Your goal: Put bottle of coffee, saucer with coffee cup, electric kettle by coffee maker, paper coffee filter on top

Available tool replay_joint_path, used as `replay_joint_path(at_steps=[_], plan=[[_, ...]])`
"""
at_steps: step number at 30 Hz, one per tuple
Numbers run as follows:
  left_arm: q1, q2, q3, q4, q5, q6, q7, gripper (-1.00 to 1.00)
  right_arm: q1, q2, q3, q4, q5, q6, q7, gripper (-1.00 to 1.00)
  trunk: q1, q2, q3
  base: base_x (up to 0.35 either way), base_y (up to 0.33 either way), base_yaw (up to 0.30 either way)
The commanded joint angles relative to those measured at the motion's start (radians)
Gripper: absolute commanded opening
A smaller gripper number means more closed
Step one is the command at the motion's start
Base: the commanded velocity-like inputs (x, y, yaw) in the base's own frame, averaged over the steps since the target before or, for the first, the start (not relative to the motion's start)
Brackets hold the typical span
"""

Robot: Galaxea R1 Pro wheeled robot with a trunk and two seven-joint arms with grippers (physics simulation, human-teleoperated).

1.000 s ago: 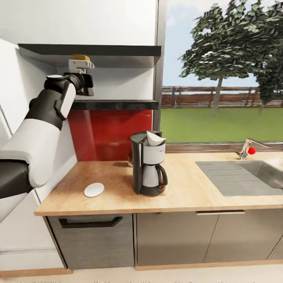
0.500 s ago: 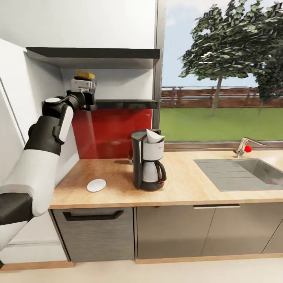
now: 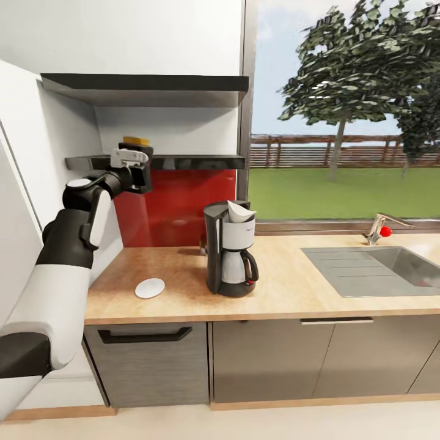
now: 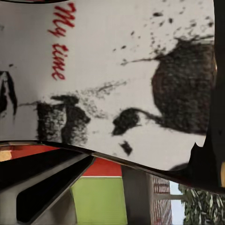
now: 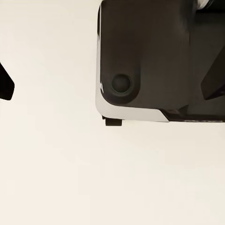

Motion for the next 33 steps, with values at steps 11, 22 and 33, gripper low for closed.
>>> replay_joint_path(at_steps=[11, 22, 33], plan=[[0.201, 0.000, 0.006, 0.012, -0.002, -0.038, 0.001, -1.00, 0.000, 0.000, 0.005, 0.001, -0.007, -0.005, 0.003, 1.00, 0.000, -0.001, 0.000, 0.000, 0.000, 0.000], [0.279, -0.012, 0.006, 0.303, 0.001, -0.399, 0.169, -1.00, 0.000, 0.000, 0.005, 0.000, -0.006, -0.004, 0.002, 1.00, 0.000, -0.001, 0.000, 0.000, 0.000, 0.000], [0.283, -0.014, 0.005, 0.433, 0.008, -0.514, 0.291, -1.00, 0.000, -0.008, -0.001, 0.004, -0.009, -0.004, 0.003, 1.00, 0.000, -0.001, 0.000, 0.000, 0.000, -0.038]])
